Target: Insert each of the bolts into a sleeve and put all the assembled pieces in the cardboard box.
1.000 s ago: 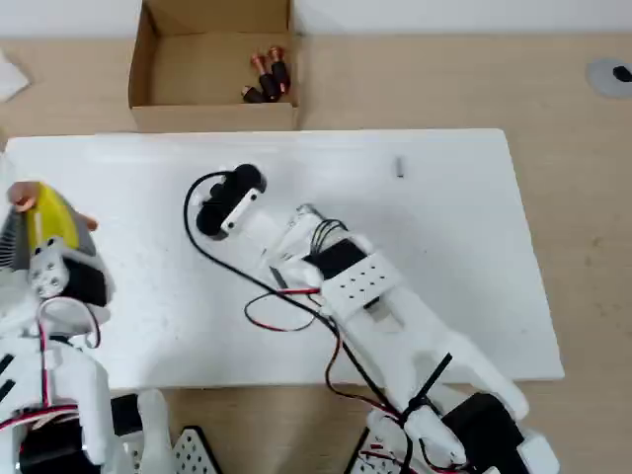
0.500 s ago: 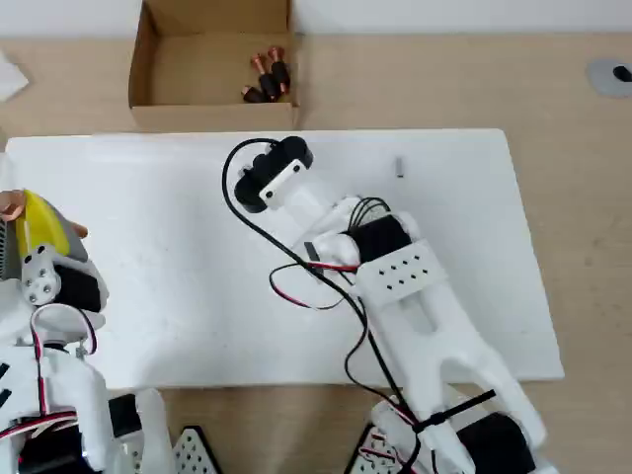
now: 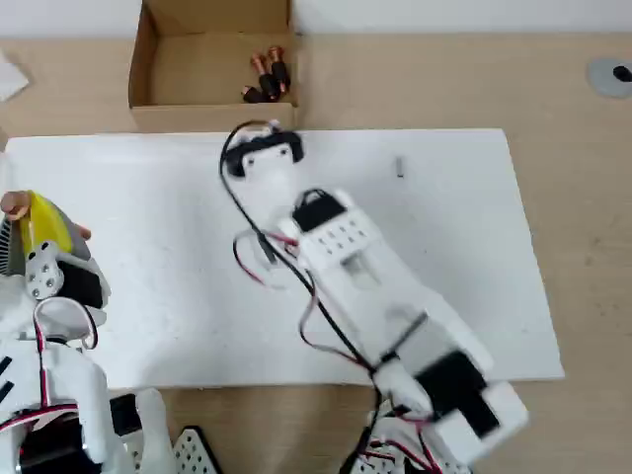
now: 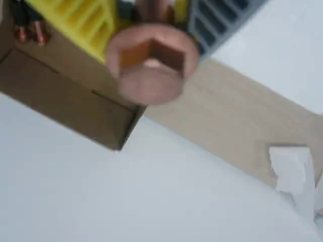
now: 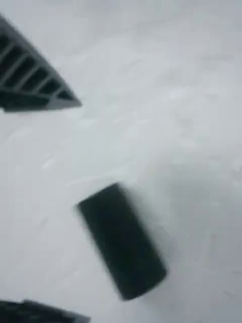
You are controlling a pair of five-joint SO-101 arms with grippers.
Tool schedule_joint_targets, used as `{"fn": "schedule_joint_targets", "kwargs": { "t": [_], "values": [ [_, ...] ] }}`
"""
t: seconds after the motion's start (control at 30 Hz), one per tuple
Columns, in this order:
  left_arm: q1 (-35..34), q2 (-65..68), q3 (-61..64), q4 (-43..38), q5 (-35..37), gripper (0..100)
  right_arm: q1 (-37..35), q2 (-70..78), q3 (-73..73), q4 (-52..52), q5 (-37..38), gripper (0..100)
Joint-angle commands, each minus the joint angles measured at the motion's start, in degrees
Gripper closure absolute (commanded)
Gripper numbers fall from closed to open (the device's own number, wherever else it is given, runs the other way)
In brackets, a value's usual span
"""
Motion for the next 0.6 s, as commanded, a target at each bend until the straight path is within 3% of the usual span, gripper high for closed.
{"fn": "schedule_joint_targets", "kwargs": {
  "t": [0.0,0.2,0.57],
  "values": [
    [-0.7,-0.57,-0.53,0.09,0.18,100,-0.57,4.53,-7.6,2.37,-10.99,69.9],
    [-0.7,-0.57,-0.62,0.09,0.09,100,1.19,9.71,-9.27,10.11,-20.84,69.9],
    [-0.35,-0.57,-0.35,0.09,0.18,100,7.16,10.77,-11.91,3.96,-21.19,69.9]
  ]
}}
